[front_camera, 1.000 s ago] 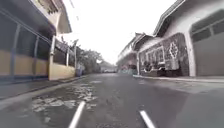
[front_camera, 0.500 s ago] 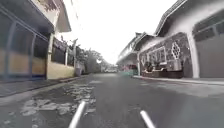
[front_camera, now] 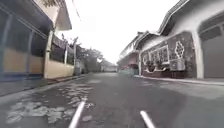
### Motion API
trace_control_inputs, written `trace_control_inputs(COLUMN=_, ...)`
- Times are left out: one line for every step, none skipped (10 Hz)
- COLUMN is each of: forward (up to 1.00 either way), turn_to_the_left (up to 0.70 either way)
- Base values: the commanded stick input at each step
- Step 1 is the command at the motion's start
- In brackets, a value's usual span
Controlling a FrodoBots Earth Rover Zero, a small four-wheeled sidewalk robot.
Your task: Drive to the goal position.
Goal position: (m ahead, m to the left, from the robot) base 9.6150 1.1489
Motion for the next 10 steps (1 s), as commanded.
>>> trace_control_inputs(forward=0.7, turn_to_the_left=0.0)
trace_control_inputs(forward=0.7, turn_to_the_left=0.0)
trace_control_inputs(forward=0.7, turn_to_the_left=0.0)
trace_control_inputs(forward=0.7, turn_to_the_left=0.0)
trace_control_inputs(forward=0.7, turn_to_the_left=0.0)
trace_control_inputs(forward=0.7, turn_to_the_left=0.0)
trace_control_inputs(forward=0.7, turn_to_the_left=0.0)
trace_control_inputs(forward=0.7, turn_to_the_left=0.0)
trace_control_inputs(forward=0.7, turn_to_the_left=0.0)
trace_control_inputs(forward=0.7, turn_to_the_left=0.0)
